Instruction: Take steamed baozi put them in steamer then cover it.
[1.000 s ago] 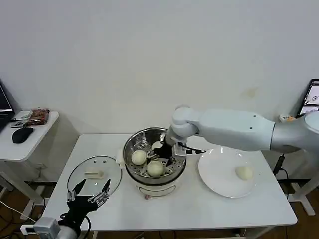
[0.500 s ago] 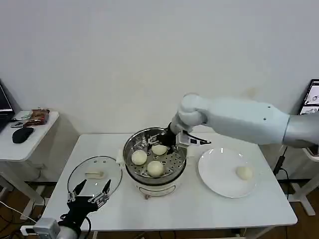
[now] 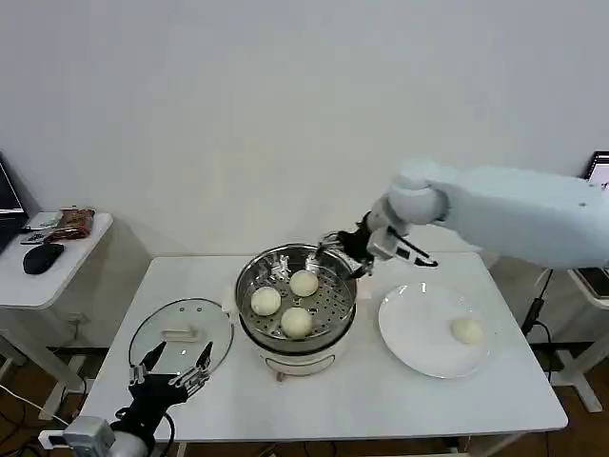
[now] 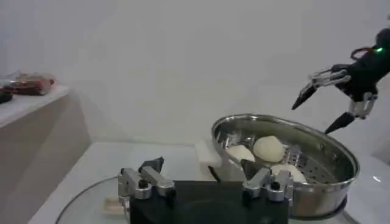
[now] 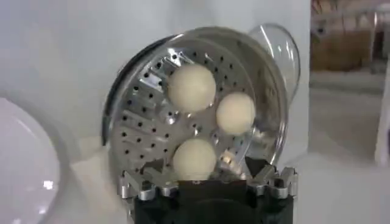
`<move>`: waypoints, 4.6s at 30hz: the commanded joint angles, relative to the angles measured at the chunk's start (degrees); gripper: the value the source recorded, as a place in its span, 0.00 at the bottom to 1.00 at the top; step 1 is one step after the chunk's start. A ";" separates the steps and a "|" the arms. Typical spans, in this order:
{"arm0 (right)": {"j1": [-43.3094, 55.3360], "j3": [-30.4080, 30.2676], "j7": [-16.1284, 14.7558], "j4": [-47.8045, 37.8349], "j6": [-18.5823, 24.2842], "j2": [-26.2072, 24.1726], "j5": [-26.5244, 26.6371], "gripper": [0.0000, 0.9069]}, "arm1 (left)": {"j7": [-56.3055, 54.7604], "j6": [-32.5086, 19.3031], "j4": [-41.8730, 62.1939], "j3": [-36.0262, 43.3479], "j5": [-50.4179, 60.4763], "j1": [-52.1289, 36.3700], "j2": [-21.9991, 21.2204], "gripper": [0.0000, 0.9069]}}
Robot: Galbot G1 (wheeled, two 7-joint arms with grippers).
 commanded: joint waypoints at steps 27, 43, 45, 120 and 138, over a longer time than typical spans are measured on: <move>-15.60 2.26 -7.10 -13.05 -9.21 -18.99 4.99 1.00 | 0.00 0.11 -1.08 -0.35 0.12 1.66 -0.27 1.00; -26.49 11.00 -9.86 -26.05 -4.21 -13.75 -0.93 1.00 | 0.00 0.05 -0.53 -1.58 0.14 2.20 -0.63 1.00; -27.46 11.98 -10.16 -27.41 -3.82 -13.15 -2.04 1.00 | -0.01 0.05 -0.48 -1.58 0.14 2.08 -0.71 1.00; -36.16 21.85 -12.60 -35.52 -5.04 -8.95 -4.40 0.70 | -0.31 0.14 -1.55 -1.58 0.12 2.38 -1.20 1.00; -24.86 11.53 -12.13 -22.45 -8.01 -14.87 3.84 0.68 | -0.88 0.14 -1.65 -1.25 0.20 2.45 -1.59 1.00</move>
